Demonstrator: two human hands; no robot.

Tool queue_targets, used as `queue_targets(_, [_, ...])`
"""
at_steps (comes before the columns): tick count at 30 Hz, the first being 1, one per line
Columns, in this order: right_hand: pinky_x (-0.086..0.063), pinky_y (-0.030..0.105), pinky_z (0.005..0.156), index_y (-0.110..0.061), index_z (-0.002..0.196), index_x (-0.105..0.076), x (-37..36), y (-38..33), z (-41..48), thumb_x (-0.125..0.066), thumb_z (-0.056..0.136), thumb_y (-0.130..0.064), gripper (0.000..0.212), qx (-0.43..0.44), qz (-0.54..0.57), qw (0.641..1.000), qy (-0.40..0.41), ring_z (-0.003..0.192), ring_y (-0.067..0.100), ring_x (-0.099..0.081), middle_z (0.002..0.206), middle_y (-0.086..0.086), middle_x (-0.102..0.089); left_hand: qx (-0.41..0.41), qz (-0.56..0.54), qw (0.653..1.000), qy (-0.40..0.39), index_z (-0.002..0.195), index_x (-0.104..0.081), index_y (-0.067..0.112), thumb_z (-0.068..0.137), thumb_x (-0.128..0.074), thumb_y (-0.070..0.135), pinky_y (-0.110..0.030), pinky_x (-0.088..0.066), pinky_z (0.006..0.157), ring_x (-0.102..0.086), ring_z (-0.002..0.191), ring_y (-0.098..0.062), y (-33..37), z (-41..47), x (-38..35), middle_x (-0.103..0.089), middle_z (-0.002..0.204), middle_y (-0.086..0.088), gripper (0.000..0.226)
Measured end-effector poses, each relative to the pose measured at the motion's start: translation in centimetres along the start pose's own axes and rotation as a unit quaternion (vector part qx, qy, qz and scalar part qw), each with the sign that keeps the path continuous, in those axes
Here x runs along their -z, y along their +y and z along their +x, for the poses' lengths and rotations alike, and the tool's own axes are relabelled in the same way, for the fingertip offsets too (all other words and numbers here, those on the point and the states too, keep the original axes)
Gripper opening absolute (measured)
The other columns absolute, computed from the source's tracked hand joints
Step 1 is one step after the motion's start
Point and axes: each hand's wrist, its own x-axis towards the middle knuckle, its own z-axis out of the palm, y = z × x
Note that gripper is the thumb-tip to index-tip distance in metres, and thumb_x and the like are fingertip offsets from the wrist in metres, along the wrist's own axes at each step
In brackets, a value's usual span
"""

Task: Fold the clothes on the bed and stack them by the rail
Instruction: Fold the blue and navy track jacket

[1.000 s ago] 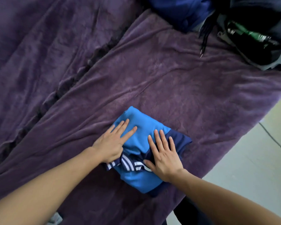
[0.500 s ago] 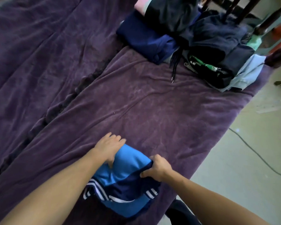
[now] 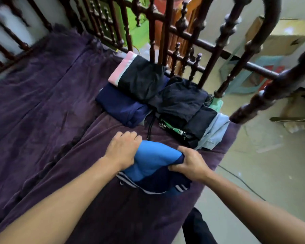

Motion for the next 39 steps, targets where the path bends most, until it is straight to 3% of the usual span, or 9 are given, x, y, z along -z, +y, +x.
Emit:
queue_targets(8, [-0.054,0.035,0.067,-0.016,0.084,-0.067,18.7,8.3,6.2,-0.087,0.054,-0.025,0.037,-0.047,0.171,0.984,-0.007,0.078,0.018,-0.067,0.080,0.002,-0.071,-0.062,-0.010,0.997,-0.036,0.101,-0.049,0.024,0.057,-0.083,0.043,-0.037,-0.027,0.073,-0.057,0.101,-0.024,6.1,19.4,14.0,-0.057,0.105,0.001,0.060])
queue_targets(10, [-0.055,0.025,0.061,-0.025,0.085,-0.071,20.9,11.5,8.1,-0.087,0.055,-0.024,0.034,-0.085,0.214,0.973,-0.013,0.076,0.015,-0.070,0.079,-0.005,-0.074,-0.072,-0.015,0.997,-0.032,0.106,-0.047,0.022,0.052,-0.086,0.042,-0.040,-0.031,0.078,-0.054,0.104,-0.025,8.1,24.5,15.0,-0.055,0.108,-0.002,0.069])
queue_targets(12, [-0.050,0.027,0.056,-0.016,0.081,-0.069,21.8,15.0,10.3,-0.088,0.059,-0.023,0.030,-0.147,0.211,0.966,0.027,0.068,0.017,-0.067,0.071,-0.001,-0.071,-0.060,-0.021,0.998,-0.006,0.124,-0.042,0.020,0.059,-0.083,0.041,-0.046,-0.034,0.092,-0.045,0.118,-0.028,10.3,28.4,14.1,-0.047,0.123,-0.006,0.079])
queue_targets(14, [-0.044,0.031,0.059,-0.004,0.081,-0.065,21.3,18.3,11.9,-0.083,0.069,-0.021,0.027,-0.185,0.142,0.969,0.086,0.071,0.025,-0.063,0.070,0.007,-0.064,-0.013,-0.058,0.998,-0.013,0.145,-0.021,0.024,0.078,-0.070,0.046,-0.055,-0.026,0.107,-0.022,0.139,-0.033,12.1,30.2,11.5,-0.025,0.149,-0.013,0.085])
queue_targets(17, [-0.040,0.032,0.067,-0.012,0.106,-0.061,18.9,20.4,11.8,-0.068,0.079,-0.019,0.029,-0.176,-0.027,0.975,0.136,0.090,0.034,-0.063,0.091,0.010,-0.066,0.108,-0.214,0.971,-0.006,0.150,0.003,0.035,0.089,-0.041,0.065,-0.058,-0.013,0.112,0.001,0.146,-0.029,13.6,29.3,6.0,0.006,0.160,-0.009,0.082])
queue_targets(21, [-0.037,0.044,0.098,-0.016,0.137,-0.047,14.9,19.6,11.3,-0.052,0.087,-0.038,0.055,0.005,-0.218,0.947,0.234,0.130,0.035,-0.043,0.142,0.015,-0.046,0.220,-0.336,0.915,0.050,0.150,-0.001,0.037,0.080,-0.022,0.078,-0.053,-0.026,0.110,-0.016,0.143,-0.031,15.1,26.8,2.0,-0.006,0.159,-0.011,0.084])
queue_targets(25, [-0.026,0.052,0.110,-0.021,0.147,-0.035,12.7,19.3,13.7,-0.040,0.093,-0.050,0.061,0.092,-0.221,0.952,0.188,0.145,0.035,-0.018,0.156,0.018,-0.022,0.215,-0.302,0.928,0.043,0.152,0.000,0.033,0.082,-0.001,0.072,-0.054,-0.020,0.112,-0.015,0.144,-0.028,17.0,27.6,1.0,-0.006,0.159,-0.009,0.080])
queue_targets(34, [-0.023,0.056,0.111,-0.036,0.151,0.001,9.3,25.9,19.7,-0.024,0.093,-0.066,0.070,0.090,-0.300,0.944,0.108,0.148,0.033,-0.001,0.160,0.014,0.003,0.199,-0.261,0.944,0.026,0.150,0.011,0.031,0.088,-0.002,0.064,-0.055,-0.002,0.115,0.000,0.147,-0.025,17.4,29.6,-5.6,0.000,0.161,-0.007,0.071])
queue_targets(39, [-0.028,0.053,0.107,-0.032,0.153,-0.007,10.8,24.3,18.9,-0.022,0.093,-0.063,0.069,0.071,-0.308,0.946,0.075,0.146,0.036,-0.010,0.159,0.019,-0.004,0.179,-0.295,0.938,-0.006,0.152,0.004,0.030,0.095,-0.021,0.059,-0.052,0.000,0.117,0.002,0.147,-0.025,16.7,28.9,-4.0,0.000,0.160,-0.008,0.069])
